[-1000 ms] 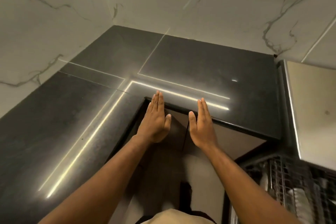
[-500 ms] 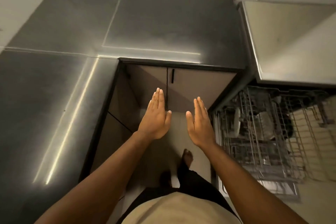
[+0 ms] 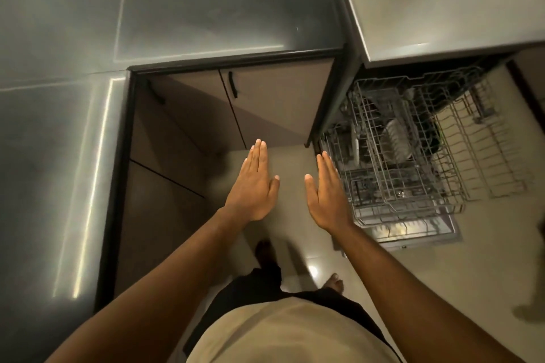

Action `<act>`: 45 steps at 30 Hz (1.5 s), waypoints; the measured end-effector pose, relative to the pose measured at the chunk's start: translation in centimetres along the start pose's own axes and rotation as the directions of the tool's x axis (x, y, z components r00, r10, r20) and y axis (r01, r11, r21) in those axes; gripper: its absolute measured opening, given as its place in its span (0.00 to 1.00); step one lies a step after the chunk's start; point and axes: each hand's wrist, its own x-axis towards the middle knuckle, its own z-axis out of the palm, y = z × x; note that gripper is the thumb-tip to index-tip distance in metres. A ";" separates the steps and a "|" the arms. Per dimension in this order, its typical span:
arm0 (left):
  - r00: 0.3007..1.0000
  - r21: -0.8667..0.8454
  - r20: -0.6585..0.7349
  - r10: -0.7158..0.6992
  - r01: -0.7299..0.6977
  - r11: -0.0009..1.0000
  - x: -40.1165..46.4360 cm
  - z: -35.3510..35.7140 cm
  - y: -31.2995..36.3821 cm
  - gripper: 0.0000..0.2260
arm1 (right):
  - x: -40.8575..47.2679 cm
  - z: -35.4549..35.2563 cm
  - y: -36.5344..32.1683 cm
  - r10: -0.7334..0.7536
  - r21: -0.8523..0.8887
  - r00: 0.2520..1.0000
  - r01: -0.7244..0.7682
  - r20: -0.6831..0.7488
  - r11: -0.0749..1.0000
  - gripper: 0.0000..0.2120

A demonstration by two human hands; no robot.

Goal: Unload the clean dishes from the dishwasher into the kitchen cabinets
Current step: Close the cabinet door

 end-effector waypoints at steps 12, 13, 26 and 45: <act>0.995 0.031 0.098 0.022 -0.025 0.999 -3.2 9.7 10.7 0.32 | -7.8 -5.8 11.1 0.081 0.019 0.997 -0.081 -0.004 0.997 0.32; 0.995 0.027 0.095 0.015 -0.018 0.999 -3.4 9.8 10.5 0.32 | -7.9 -5.7 11.2 0.081 0.013 0.997 -0.081 0.000 0.997 0.32; 0.978 0.040 0.194 0.075 -0.084 0.996 -5.0 17.5 20.1 0.32 | -13.9 -11.6 20.7 0.190 0.047 0.981 -0.188 -0.026 0.981 0.32; 0.911 0.008 0.367 0.190 -0.207 0.978 4.3 24.4 27.0 0.32 | -10.3 -18.6 30.5 0.298 -0.029 0.954 -0.299 -0.033 0.954 0.32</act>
